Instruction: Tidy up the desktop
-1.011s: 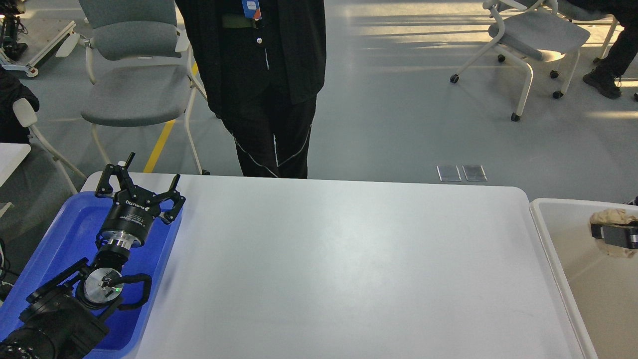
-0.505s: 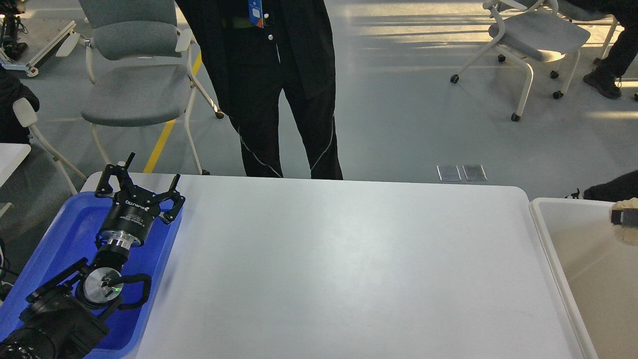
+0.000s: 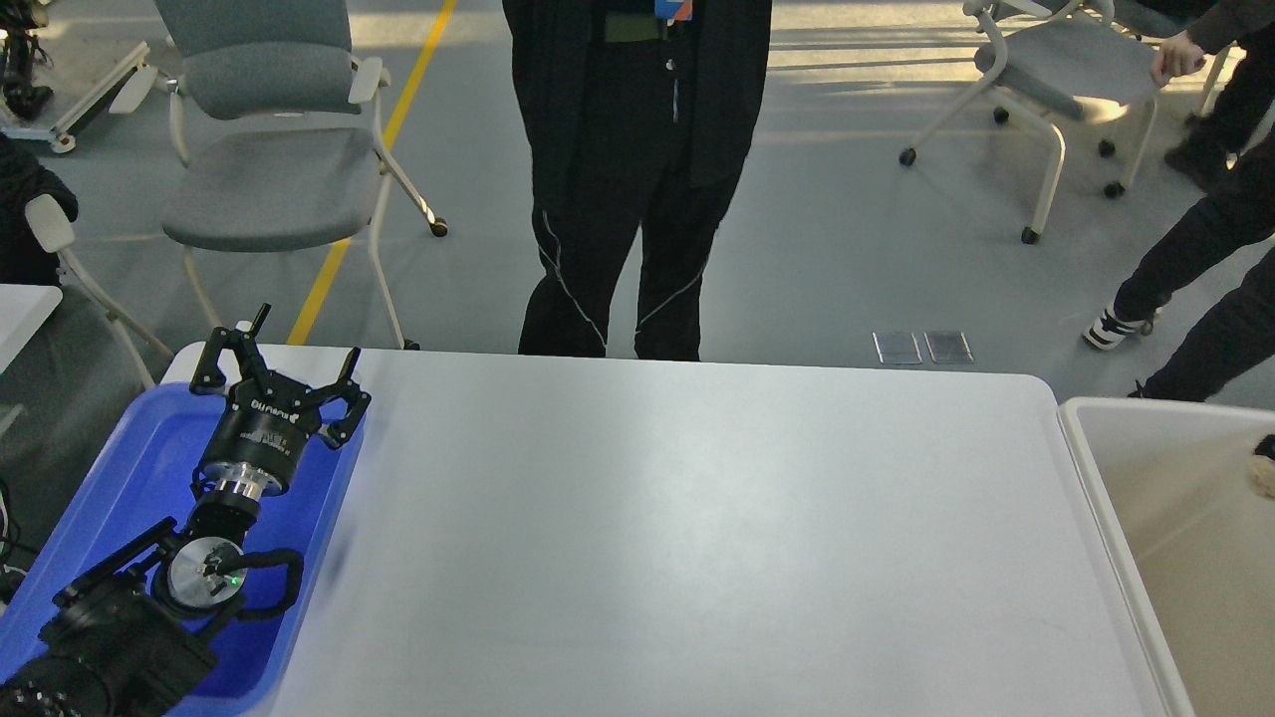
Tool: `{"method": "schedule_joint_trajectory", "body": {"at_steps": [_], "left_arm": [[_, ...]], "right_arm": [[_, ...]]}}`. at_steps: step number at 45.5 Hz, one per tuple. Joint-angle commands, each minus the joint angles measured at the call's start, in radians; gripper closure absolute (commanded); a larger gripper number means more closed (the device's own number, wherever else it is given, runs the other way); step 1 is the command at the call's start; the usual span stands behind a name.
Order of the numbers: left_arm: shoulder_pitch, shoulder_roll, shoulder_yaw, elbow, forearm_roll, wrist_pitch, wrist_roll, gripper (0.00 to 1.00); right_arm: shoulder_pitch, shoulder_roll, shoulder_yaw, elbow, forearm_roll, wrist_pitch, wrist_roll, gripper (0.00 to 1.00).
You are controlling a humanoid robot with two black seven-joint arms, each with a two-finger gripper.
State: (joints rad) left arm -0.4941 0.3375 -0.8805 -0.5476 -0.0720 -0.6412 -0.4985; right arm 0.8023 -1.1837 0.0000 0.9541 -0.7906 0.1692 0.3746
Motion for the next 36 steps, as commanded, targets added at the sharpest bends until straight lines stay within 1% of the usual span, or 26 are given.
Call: {"method": "schedule_joint_trajectory", "body": {"at_steps": [1,10,15,23,32,36], "left_arm": [[0.0,0.0,0.0,0.0,0.0,0.0,0.0,0.0],[0.0,0.0,0.0,0.0,0.001,0.0,0.0,0.0],[0.0,0.0,0.0,0.0,0.001,0.0,0.0,0.0],[0.0,0.0,0.0,0.0,0.001,0.0,0.0,0.0],[0.0,0.0,0.0,0.0,0.001,0.0,0.0,0.0],[0.0,0.0,0.001,0.0,0.001,0.0,0.0,0.0]], "right_arm": [[-0.167,0.186,0.008,-0.169,0.189,-0.108,0.003,1.0],[-0.222,0.361,0.012,-0.389,0.281,-0.103,0.01,1.0],[-0.233,0.424,0.014,-0.481,0.323,-0.105,0.01,1.0],[-0.253,0.547,0.012,-0.687,0.369,-0.091,0.007,1.0],[-0.256,0.696,0.012,-0.896,0.409,-0.092,-0.012,1.0],[-0.256,0.73,0.012,-0.936,0.451,-0.105,-0.052,1.0]]}}
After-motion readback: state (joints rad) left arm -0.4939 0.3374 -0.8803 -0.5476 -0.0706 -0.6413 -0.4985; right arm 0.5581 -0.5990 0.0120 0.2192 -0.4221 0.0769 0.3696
